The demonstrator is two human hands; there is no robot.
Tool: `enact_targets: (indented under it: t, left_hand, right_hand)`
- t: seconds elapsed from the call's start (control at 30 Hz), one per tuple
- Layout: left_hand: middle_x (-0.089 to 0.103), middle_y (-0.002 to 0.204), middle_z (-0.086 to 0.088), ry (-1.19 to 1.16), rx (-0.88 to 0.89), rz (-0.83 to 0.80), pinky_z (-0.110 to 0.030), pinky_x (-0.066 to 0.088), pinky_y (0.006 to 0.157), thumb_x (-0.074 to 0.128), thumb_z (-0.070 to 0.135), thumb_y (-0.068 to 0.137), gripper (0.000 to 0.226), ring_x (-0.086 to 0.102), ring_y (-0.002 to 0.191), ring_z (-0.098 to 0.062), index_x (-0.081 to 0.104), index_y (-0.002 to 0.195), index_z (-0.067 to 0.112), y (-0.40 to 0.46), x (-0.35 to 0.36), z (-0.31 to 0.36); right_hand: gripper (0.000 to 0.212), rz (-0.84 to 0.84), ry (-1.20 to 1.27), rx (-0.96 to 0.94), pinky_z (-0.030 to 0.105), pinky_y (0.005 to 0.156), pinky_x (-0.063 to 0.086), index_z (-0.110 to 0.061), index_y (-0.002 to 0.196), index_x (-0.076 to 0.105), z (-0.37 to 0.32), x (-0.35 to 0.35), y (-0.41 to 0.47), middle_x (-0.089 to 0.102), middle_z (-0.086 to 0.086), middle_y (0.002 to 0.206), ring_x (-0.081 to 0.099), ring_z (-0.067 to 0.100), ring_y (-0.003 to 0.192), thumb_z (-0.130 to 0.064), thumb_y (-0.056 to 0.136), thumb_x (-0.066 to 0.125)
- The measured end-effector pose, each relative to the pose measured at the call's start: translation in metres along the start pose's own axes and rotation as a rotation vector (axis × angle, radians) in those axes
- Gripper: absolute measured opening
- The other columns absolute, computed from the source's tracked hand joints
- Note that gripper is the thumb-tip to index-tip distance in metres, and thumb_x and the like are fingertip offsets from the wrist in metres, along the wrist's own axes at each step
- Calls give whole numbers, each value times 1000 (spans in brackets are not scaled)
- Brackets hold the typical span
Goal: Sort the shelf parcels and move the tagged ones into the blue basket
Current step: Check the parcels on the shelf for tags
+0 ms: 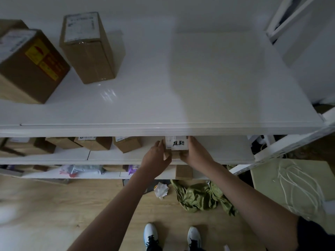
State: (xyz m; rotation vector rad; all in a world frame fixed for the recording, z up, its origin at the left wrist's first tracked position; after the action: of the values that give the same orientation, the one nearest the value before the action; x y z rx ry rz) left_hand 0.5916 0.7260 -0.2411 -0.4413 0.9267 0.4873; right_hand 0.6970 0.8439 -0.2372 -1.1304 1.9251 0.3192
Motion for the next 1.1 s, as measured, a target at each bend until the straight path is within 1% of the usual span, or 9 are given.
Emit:
enact_targets:
  t: [0.1,0.27,0.47,0.67,0.77,0.83,0.93,1.03,1.1]
  left_hand:
    - [54,123,-2,65,21,61,-37,53,79,65,33,88,54,58,107,-24,45,135,16,-26,-3,3]
    - [51,134,3,136,-33,144,-33,54,83,68,37,87,66,56,116,-20,40,143,19,-95,7,5]
    - [52,130,8,40,-111,205,-24,50,75,70,49,84,65,58,110,-14,43,138,24,-139,29,5]
    - [50,137,5,72,-163,236,-29,56,82,67,50,86,71,56,117,-15,36,145,24,-155,27,-2]
    - [50,136,4,84,-206,256,-28,52,84,64,43,86,70,55,118,-18,35,146,21,-165,16,-11]
    - [50,136,4,76,-243,271,-27,50,85,61,47,85,70,53,118,-17,37,145,20,-175,6,-19]
    - [53,131,3,61,-294,301,-31,50,82,49,57,80,74,55,112,-20,41,143,19,-195,-8,-37]
    - [54,128,4,99,-349,335,-32,52,77,59,46,85,65,57,109,-20,42,142,21,-219,-23,-64]
    - [55,127,6,112,-391,351,-32,53,76,60,47,84,65,57,107,-19,43,142,23,-238,-36,-83]
  right_hand:
    - [66,1,-135,-103,37,82,56,-11,138,37,2,4,-23,50,6,126,58,22,107,-32,86,72]
    - [67,2,-335,-309,31,77,57,-12,138,39,2,15,-75,43,3,135,57,17,105,-43,87,70]
    - [67,-50,-324,-386,34,81,56,-14,139,39,-2,24,-104,42,0,136,56,18,104,-39,85,70]
    - [68,-122,-292,-409,32,88,54,-17,143,36,-19,27,-106,38,-2,142,54,18,114,-39,88,67]
    - [65,-157,-303,-451,27,83,53,-17,144,35,-38,33,-103,36,-3,143,53,15,113,-36,90,66]
    - [64,-175,-334,-467,31,78,55,-19,142,35,-52,41,-101,36,-4,142,53,14,110,-38,89,66]
    - [60,-196,-354,-521,28,72,49,-21,137,39,-79,58,-98,38,-6,135,53,16,110,-41,88,67]
    - [58,-227,-391,-595,32,74,54,-22,131,41,-111,80,-96,39,-6,131,54,16,107,-46,85,67]
    - [60,-251,-411,-633,31,75,53,-23,132,41,-136,96,-96,37,-7,132,51,14,107,-48,84,68]
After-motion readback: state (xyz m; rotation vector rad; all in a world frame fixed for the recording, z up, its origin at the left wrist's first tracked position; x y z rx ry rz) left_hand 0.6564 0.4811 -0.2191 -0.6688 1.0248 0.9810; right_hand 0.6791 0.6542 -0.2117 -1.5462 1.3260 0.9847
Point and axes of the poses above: each hand's wrist, its own y-axis towards the middle knuckle, its own x-axis out of the palm, z = x × y, the point moved 7 cm from there along y, towards the middle knuckle
